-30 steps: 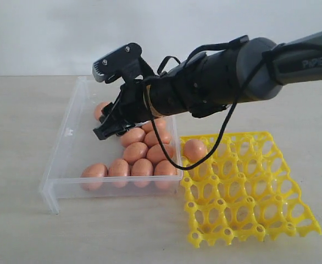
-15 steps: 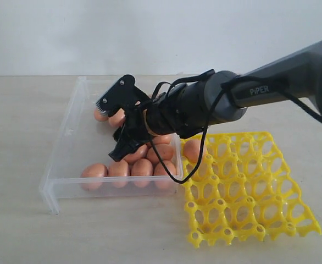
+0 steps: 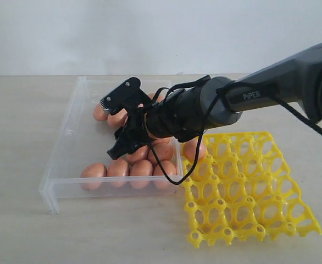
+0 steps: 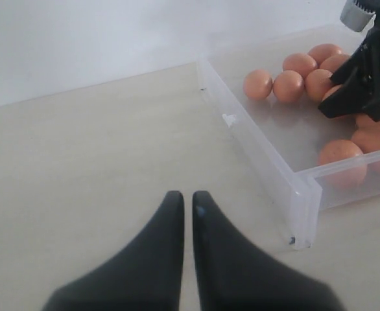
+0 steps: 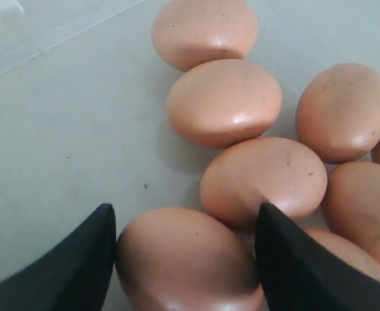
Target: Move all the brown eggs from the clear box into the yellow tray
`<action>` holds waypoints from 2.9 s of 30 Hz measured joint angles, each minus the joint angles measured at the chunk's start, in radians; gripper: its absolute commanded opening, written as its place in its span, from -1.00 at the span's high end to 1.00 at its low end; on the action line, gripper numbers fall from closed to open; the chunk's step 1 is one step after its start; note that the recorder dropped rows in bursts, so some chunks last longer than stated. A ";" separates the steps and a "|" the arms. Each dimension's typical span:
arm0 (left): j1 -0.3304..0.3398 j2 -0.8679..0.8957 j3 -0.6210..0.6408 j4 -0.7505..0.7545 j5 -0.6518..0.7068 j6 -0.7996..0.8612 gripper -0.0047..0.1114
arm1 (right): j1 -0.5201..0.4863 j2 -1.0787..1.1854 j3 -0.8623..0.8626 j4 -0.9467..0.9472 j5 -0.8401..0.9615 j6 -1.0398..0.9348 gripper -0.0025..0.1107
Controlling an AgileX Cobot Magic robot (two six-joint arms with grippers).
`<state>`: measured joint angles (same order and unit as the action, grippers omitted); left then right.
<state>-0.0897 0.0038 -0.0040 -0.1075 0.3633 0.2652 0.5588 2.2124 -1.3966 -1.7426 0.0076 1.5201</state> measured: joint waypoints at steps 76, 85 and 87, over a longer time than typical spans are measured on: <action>0.000 0.000 0.000 0.000 0.000 0.000 0.85 | -0.409 -0.897 0.023 0.218 0.891 -1.168 0.96; 0.000 0.000 0.000 0.000 0.000 0.000 0.85 | -0.409 -0.865 0.022 1.732 1.210 -1.940 0.96; 0.000 0.000 0.000 0.000 0.000 0.000 0.85 | -0.407 -0.835 0.015 1.971 1.217 -1.986 0.96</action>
<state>-0.0897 0.0038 -0.0040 -0.1075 0.3633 0.2652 0.1514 1.3775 -1.3814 0.2288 1.2245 -0.4654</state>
